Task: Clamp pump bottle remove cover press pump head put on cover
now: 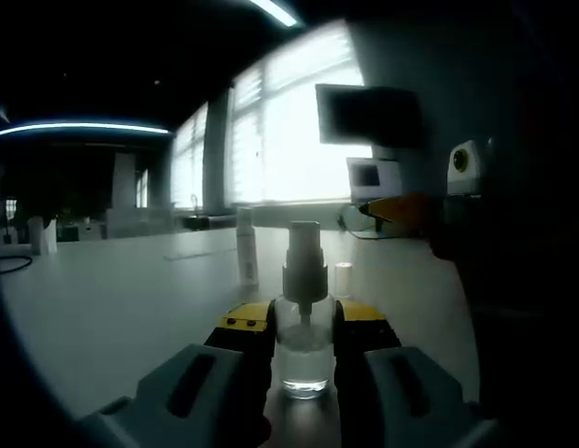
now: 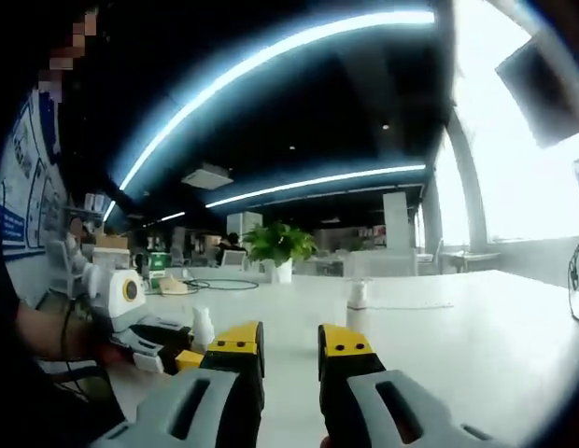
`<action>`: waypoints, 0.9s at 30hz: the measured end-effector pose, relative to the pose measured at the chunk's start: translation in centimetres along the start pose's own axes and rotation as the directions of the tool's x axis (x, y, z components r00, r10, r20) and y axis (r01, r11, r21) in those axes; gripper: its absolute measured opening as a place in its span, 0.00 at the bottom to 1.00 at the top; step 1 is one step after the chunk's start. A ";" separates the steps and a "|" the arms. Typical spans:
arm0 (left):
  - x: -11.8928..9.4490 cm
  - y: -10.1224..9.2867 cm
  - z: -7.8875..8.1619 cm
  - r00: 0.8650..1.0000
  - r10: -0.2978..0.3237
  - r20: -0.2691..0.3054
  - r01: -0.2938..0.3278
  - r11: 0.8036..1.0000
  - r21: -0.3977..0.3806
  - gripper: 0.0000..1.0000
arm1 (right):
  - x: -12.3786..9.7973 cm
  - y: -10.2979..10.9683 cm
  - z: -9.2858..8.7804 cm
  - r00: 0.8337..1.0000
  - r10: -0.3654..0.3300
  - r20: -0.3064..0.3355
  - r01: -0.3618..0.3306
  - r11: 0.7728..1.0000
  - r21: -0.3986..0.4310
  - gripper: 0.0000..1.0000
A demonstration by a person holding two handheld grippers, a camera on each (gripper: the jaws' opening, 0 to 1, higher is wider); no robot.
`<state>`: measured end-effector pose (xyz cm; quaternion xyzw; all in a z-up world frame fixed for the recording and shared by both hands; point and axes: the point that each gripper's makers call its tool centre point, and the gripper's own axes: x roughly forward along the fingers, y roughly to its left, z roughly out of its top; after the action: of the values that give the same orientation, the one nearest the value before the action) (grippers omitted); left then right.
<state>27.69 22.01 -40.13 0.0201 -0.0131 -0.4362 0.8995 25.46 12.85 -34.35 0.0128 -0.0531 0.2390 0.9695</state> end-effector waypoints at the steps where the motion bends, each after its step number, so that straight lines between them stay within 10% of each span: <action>1: 0.0 0.0 0.0 1.000 0.000 0.000 0.000 1.000 0.001 0.16 | 0.1 0.5 0.0 1.000 0.013 0.000 -0.013 1.000 -0.004 0.18; 27: 0.1 -1.1 0.0 0.999 -0.037 -0.004 0.037 0.999 0.013 0.15 | 0.5 3.7 -0.2 0.990 0.139 -0.034 -0.140 0.989 -0.046 0.14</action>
<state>26.91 21.29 -40.15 0.0270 -0.0140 -0.4526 0.8912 24.18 16.37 -34.49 -0.0181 -0.0447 0.3049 0.9512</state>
